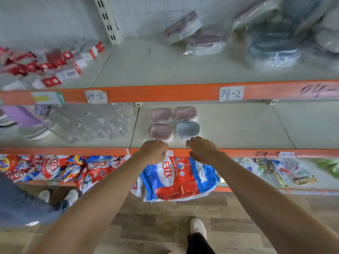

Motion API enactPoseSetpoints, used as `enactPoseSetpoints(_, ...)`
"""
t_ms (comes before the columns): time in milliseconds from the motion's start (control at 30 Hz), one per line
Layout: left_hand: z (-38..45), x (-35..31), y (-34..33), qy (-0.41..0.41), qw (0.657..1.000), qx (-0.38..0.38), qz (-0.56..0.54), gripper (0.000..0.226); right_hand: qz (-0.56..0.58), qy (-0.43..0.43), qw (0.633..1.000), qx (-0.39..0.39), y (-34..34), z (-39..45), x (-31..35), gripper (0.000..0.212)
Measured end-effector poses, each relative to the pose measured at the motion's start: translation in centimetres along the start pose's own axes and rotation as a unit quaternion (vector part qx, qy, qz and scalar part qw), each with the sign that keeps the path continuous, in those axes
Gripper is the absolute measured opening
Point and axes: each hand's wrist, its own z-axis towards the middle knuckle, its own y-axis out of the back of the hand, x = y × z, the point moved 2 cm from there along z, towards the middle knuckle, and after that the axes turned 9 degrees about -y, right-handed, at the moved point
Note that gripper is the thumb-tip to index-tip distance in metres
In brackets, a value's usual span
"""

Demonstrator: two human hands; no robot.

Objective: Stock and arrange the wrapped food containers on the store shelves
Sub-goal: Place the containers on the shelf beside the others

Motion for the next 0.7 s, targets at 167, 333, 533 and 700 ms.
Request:
enactPoseSetpoints(167, -3.4, -2.2, 7.1, -0.074, 0.994, -0.073, 0.027, 0.014, 0.018, -0.012, 0.999, -0.025, 6.5, -4.6, 1.1, 0.031)
enactPoseSetpoints(333, -4.7, -3.7, 13.6, -0.098, 0.982, -0.154, 0.045, 0.016, 0.036, -0.023, 0.994, -0.096, 13.4, -7.8, 1.0, 0.035)
enactPoseSetpoints(533, -4.0, -4.9, 19.6, -0.087, 0.967, -0.236, 0.028, 0.014, 0.043, -0.047, 0.983, -0.172, 19.1, -9.4, -0.6, 0.032)
enactPoseSetpoints(700, -0.8, -4.5, 23.0, -0.08, 0.959, -0.269, 0.046, 0.014, 0.027, -0.049, 0.983, -0.174, 22.5, -7.6, -3.3, 0.037)
